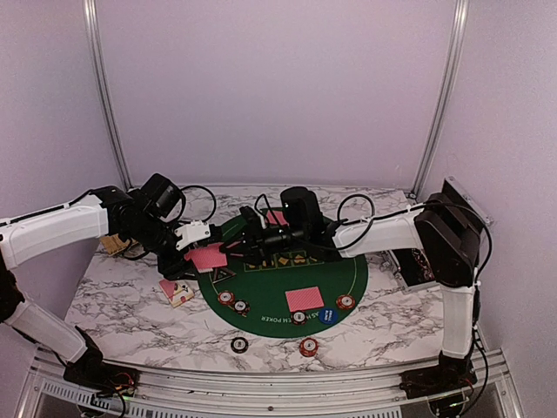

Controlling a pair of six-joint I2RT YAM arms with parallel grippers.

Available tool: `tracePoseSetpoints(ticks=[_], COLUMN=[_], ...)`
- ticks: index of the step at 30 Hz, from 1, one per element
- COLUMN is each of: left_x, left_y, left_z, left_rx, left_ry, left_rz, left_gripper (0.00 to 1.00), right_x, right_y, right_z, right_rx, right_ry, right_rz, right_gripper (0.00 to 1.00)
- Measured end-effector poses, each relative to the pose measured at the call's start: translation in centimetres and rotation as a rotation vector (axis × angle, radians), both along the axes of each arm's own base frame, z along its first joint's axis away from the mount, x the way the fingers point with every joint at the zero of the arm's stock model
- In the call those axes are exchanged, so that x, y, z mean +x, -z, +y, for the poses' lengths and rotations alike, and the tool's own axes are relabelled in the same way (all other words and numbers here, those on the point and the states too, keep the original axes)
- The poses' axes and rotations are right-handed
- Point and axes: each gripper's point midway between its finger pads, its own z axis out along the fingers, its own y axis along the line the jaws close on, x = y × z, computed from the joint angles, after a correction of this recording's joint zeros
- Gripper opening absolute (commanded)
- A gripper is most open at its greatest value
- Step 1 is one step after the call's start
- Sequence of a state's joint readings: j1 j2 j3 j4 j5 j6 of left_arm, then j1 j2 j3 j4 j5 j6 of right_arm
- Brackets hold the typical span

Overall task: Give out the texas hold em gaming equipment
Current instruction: Pick up the poker card from the face-down deck piles.

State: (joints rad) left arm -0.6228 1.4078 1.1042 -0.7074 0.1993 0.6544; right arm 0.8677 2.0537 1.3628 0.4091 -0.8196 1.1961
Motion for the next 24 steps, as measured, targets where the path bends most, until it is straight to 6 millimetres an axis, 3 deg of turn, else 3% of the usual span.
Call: tracePoseSetpoints(ticks=[5, 14, 19, 24], left_x=[0.0, 0.0, 0.0, 0.3], left_y=[0.0, 0.0, 0.0, -0.1], left_z=[0.0, 0.0, 0.0, 0.1], left_rx=[0.000, 0.000, 0.001, 0.003], left_ry=[0.000, -0.001, -0.001, -0.006], left_rz=[0.000, 0.000, -0.002, -0.013], left_gripper=[0.06, 0.06, 0.06, 0.06], right_x=[-0.4, -1.1, -0.2, 2.3], right_y=[-0.2, 0.6, 0.5, 0.5], right_z=[0.3, 0.7, 0.2, -2.0], right_rx=[0.015, 0.007, 0.008, -0.009], right_ry=[-0.014, -0.034, -0.023, 0.021], right_rz=[0.002, 0.027, 0.021, 0.008], right_gripper=[0.21, 0.04, 0.00, 0.00])
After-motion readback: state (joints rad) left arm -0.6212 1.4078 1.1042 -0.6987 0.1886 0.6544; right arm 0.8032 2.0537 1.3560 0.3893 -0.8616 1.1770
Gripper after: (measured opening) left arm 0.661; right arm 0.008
